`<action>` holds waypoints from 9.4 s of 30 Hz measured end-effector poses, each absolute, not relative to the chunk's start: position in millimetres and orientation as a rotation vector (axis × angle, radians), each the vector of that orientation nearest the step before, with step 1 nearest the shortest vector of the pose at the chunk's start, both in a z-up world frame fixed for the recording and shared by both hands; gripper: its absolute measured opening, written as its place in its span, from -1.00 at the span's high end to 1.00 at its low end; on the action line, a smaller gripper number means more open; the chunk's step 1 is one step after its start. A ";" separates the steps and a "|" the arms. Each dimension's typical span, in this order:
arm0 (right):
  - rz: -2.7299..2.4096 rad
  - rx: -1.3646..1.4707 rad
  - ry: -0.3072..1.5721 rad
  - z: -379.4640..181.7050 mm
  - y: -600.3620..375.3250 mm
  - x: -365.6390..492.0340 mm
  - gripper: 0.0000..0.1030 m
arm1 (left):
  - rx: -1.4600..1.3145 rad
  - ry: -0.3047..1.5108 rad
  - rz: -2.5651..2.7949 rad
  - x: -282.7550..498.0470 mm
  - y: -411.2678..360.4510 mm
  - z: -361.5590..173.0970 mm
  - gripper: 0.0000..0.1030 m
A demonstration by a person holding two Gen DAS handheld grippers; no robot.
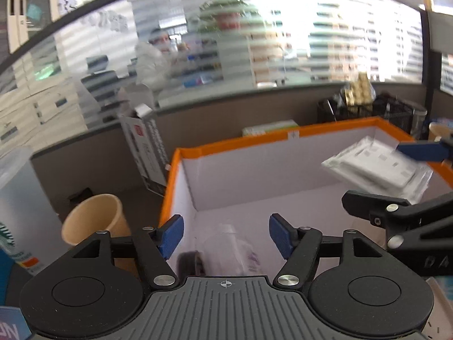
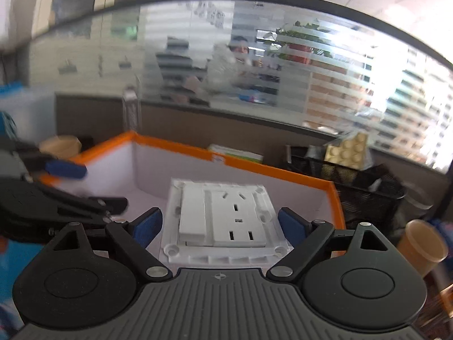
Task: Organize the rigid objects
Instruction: 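Lower the switch plate and tape roll into the orange box and open both tools, then swing both open tools away from the orange box back toward the desk mat, then grasp the white USB charger with the right tool while the left tool grasps the blue marker, then lift and carry the charger and blue marker with both tools over the orange box, then lower the charger and marker into the orange box and open both tools, then swing both open tools back to the desk mat toward the white switch frame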
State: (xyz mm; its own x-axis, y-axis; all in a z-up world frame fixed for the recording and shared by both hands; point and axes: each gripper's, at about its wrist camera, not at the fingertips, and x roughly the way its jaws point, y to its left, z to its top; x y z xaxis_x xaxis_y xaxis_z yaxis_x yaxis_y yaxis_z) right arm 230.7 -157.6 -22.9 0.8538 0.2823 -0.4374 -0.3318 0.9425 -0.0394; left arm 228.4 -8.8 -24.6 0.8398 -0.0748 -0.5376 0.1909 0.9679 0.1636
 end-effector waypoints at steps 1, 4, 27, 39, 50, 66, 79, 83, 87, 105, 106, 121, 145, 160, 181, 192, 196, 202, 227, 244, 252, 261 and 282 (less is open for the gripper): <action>0.352 -0.073 0.451 -20.2 -161.0 231.3 -0.71 | 0.203 0.546 -0.148 224.4 -4.7 -21.3 -0.33; 0.450 0.051 0.476 -15.8 -167.7 232.0 -0.71 | 0.166 0.537 -0.174 214.8 3.7 -14.9 -0.33; 0.394 -0.066 0.410 -19.5 -197.4 83.9 -1.00 | 0.302 0.330 -0.289 81.4 61.0 -22.7 -1.00; 0.409 -0.043 0.605 -80.6 -180.0 31.1 -0.30 | 0.465 0.344 -0.486 68.8 61.9 -71.6 -1.00; 0.404 -0.069 0.691 -95.5 -161.3 46.5 -0.10 | 0.560 0.346 -0.721 73.7 78.3 -95.6 -0.99; 0.368 -0.133 0.678 -96.8 -141.7 52.6 0.29 | 0.563 0.408 -0.943 73.3 74.1 -99.1 0.64; 0.365 -0.131 0.649 -99.2 -143.8 45.5 0.29 | 0.567 0.424 -0.759 52.4 56.4 -100.5 0.71; 0.368 -0.126 0.641 -99.2 -146.9 42.0 0.30 | 0.544 0.443 -0.707 50.8 52.0 -100.5 0.72; 0.363 -0.117 0.639 -99.8 -155.3 38.6 0.30 | 0.539 0.452 -0.667 48.4 47.2 -100.8 0.72; 0.391 -0.141 0.611 -99.8 -160.8 34.7 0.29 | 0.481 0.487 -0.580 42.7 43.0 -98.8 0.73; 0.392 -0.131 0.612 -99.6 -162.8 34.3 0.29 | 0.471 0.491 -0.577 42.0 44.7 -98.4 0.73; 0.420 -0.030 0.532 -74.7 -179.6 16.9 0.29 | 0.351 0.436 -0.484 12.9 54.5 -61.5 0.75; 0.428 0.009 0.353 -24.9 -194.3 7.1 0.29 | 0.226 0.320 -0.429 -0.7 43.4 -5.3 0.76; 0.428 0.016 0.302 -11.1 -198.9 20.6 0.29 | 0.192 0.288 -0.428 14.2 32.9 21.8 0.76; 0.425 -0.027 0.252 16.2 -195.4 45.0 0.29 | 0.153 0.253 -0.445 51.3 24.5 51.7 0.76; 0.421 -0.048 0.231 28.3 -188.5 60.2 0.29 | 0.147 0.233 -0.448 71.4 28.4 64.4 0.76; 0.419 -0.055 0.223 33.6 -187.7 67.5 0.29 | 0.146 0.233 -0.451 80.5 28.3 68.4 0.76; 0.414 -0.075 0.200 49.8 -189.1 80.0 0.29 | 0.148 0.230 -0.443 96.9 27.9 79.1 0.76; 0.404 -0.078 0.267 60.6 -179.6 162.0 0.29 | 0.114 0.293 -0.397 178.8 11.7 67.6 0.76; 0.421 -0.108 0.491 -10.0 -152.2 221.0 0.29 | 0.045 0.428 -0.412 221.0 15.1 14.5 0.76; 0.428 -0.163 0.531 -24.1 -137.1 229.1 0.27 | 0.017 0.470 -0.400 232.1 19.5 -1.1 0.76; 0.398 -0.198 0.517 -27.1 -132.7 232.2 0.20 | 0.003 0.473 -0.415 219.0 22.0 -2.5 0.75; 0.278 -0.061 0.529 -67.7 -187.1 86.6 -0.91 | 0.085 0.533 -0.525 114.4 11.9 -46.8 -0.07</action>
